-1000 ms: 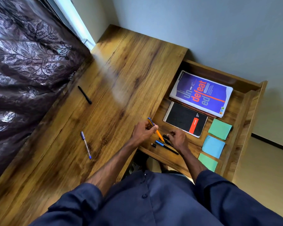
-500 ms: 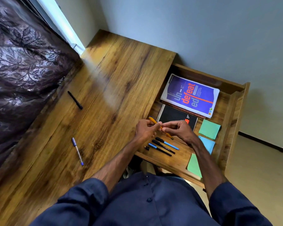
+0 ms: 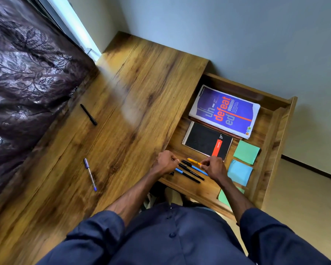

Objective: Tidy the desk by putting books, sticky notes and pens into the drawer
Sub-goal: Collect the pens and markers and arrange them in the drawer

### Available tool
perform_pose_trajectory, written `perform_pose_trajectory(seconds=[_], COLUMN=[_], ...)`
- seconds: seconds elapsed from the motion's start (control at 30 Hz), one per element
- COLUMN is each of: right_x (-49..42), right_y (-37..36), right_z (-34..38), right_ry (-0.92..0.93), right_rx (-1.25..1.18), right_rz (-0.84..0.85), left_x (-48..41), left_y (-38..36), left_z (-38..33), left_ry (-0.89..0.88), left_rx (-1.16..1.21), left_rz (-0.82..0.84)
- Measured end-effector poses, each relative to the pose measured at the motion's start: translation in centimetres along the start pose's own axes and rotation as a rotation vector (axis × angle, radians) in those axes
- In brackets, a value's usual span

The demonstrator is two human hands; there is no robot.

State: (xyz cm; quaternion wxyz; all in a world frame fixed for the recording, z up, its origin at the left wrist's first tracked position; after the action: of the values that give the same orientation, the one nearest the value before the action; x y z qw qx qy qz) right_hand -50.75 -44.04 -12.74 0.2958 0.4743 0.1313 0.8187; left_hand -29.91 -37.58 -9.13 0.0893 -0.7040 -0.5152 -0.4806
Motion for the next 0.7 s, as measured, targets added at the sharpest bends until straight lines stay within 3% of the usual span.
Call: perform_pose_trajectory(seconds=[0.3,0.7], right_x=[-0.2,-0.8], right_y=[-0.7,-1.6], right_z=[0.1,0.5], right_ry=[-0.022,-0.049], right_rx=[0.037,0.164], right_rz=[-0.056,0.015], left_x=[0.9,1.7], left_y=[-0.9,-0.7], left_z=[1.2,1.2], left_ry=[0.029,0.03], left_rx=[0.079,0.075], left_rz=[0.02,0.003])
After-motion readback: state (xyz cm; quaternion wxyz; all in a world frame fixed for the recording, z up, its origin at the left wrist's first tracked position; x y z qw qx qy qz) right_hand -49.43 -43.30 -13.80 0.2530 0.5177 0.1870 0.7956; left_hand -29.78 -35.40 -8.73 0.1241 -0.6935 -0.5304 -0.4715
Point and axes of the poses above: each hand's wrist, its own x-axis away from the middle knuckle, its own y-axis out of the back of the hand, z = x × y, the point moved 7 cm from there along -x, towards the middle knuckle, and after that the axes turned 15 degrees about z, right-handed, at the moved point
